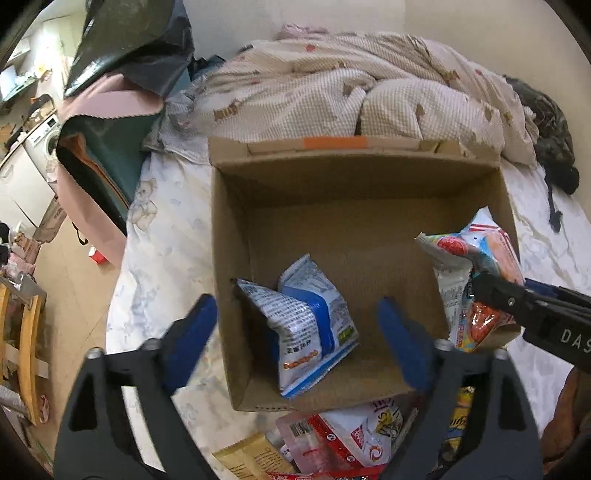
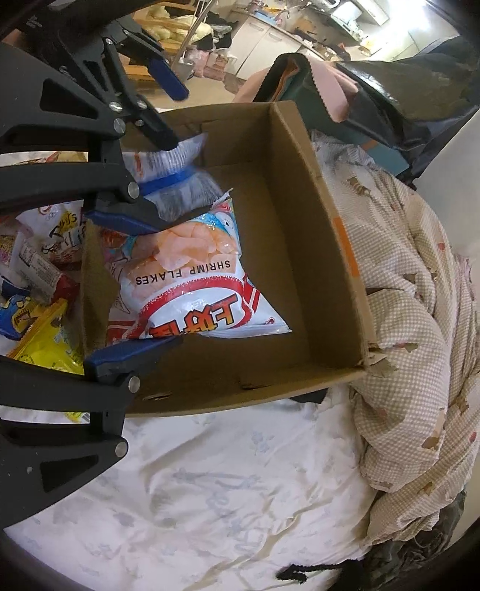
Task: Organize snacks
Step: 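Carry both bags over the box and open both tools to drop them, then withdraw both tools back toward the snack pile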
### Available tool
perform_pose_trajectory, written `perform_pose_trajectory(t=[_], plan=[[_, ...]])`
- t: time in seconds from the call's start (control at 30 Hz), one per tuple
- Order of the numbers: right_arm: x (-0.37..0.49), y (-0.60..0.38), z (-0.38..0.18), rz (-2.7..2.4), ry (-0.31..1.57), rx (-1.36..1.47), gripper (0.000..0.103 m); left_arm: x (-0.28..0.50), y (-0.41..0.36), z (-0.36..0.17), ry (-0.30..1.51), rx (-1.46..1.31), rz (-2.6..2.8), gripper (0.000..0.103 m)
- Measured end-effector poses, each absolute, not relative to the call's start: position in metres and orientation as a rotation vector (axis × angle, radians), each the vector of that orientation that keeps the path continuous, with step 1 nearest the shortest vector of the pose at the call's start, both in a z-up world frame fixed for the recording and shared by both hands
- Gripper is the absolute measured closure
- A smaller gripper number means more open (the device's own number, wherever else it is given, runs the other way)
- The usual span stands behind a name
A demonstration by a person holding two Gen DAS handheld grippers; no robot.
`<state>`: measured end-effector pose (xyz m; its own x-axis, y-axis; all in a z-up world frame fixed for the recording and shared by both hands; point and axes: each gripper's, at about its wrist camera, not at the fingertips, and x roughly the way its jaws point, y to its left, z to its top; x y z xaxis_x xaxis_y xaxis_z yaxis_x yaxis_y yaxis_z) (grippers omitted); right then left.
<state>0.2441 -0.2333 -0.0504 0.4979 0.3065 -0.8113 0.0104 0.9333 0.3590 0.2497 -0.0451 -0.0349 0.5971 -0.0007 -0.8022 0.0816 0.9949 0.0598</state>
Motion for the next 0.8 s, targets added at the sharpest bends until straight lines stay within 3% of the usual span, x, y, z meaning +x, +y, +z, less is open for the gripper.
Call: perform_pose_trajectory(t=[0.27, 0.8], plan=[[0.242, -0.241, -0.048, 0.222, 1.018, 0.43, 0.027, 0.243, -0.043, -0.03, 0.938, 0.066, -0.07, 0.009], [0.229, -0.241, -0.032, 0.273, 1.007, 0.437, 0.025, 0.227, -0.027, -0.009, 0.894, -0.007, -0.069, 0.009]])
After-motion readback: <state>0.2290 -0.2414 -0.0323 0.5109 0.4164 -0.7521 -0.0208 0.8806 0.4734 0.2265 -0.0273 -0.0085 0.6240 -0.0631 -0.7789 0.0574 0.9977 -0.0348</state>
